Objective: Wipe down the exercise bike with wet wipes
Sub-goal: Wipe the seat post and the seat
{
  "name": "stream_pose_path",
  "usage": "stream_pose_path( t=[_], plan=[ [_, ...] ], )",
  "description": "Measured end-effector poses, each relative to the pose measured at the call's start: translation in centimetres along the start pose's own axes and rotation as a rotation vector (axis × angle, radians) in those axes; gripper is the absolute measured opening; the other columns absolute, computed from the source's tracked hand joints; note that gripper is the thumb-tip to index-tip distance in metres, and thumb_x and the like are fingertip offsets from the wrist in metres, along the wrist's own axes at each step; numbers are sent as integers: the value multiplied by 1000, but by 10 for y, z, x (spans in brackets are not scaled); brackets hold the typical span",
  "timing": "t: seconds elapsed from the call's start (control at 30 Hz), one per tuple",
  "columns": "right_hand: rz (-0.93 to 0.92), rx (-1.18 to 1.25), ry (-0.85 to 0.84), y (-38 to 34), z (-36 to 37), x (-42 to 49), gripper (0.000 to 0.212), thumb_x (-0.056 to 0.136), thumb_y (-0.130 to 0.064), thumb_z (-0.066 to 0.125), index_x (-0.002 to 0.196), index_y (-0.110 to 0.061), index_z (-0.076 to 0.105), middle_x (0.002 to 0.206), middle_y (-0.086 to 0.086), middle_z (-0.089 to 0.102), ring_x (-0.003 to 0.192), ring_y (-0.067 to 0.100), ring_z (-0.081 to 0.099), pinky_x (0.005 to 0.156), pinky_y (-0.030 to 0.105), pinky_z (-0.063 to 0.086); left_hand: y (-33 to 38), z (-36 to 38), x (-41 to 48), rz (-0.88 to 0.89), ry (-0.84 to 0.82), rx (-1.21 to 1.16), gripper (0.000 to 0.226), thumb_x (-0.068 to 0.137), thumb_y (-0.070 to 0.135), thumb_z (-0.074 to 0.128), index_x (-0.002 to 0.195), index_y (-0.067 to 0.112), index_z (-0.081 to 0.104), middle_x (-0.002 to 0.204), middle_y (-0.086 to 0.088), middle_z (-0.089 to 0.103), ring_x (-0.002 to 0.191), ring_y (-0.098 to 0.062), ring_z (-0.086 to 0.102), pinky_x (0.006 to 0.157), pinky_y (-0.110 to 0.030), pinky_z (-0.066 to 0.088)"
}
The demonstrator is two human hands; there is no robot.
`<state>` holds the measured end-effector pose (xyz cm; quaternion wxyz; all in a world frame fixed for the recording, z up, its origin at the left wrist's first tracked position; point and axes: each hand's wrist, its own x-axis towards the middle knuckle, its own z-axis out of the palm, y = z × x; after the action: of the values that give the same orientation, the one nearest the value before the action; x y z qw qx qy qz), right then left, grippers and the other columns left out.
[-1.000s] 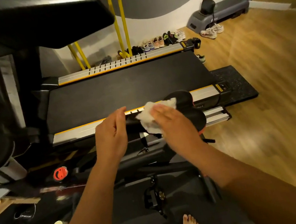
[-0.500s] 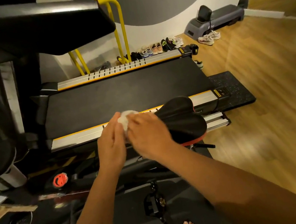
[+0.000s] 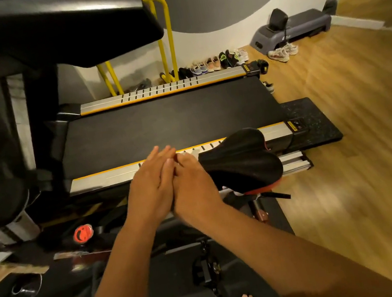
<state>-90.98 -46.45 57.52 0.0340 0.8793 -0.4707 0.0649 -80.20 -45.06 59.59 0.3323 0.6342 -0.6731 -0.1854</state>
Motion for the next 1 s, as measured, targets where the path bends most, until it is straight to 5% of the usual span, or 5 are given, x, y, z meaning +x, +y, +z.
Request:
stream_pose_path(
  t=[0.3,0.4,0.63,0.87,1.0],
  plan=[
    [429,280,-73,137,-12,-86,62,92,-22,60,147,-12,33,147,6,42,132,14,39,105,4,13,106,106,29,416,-410,347,49,106,32,22,146,10,41,156,-12,35,148,-24,23,122,-43,10],
    [627,278,-231,154,-5,-114,62,91,-16,62,144,2,35,147,20,40,135,30,38,108,29,22,117,125,34,483,-496,356,53,106,39,19,146,12,41,156,-11,34,148,-24,22,123,-44,9],
    [179,116,87,37,-4,-46,56,88,-31,54,140,-13,48,146,10,48,137,25,42,119,44,25,24,27,-13,255,-194,473,64,100,45,6,143,24,48,152,2,45,150,-18,19,121,-52,0],
    [120,201,83,73,0,-54,61,90,-32,55,146,-15,40,151,2,42,142,10,28,118,16,-1,54,57,-15,174,-186,362,72,99,45,0,151,8,34,156,-10,36,150,-21,17,123,-43,9],
    [375,322,66,146,-6,-106,44,89,-31,61,130,-15,58,131,3,60,122,17,54,105,21,36,107,127,11,300,-365,330,65,103,44,8,153,8,25,160,-10,28,151,-20,14,124,-38,3]
  ],
)
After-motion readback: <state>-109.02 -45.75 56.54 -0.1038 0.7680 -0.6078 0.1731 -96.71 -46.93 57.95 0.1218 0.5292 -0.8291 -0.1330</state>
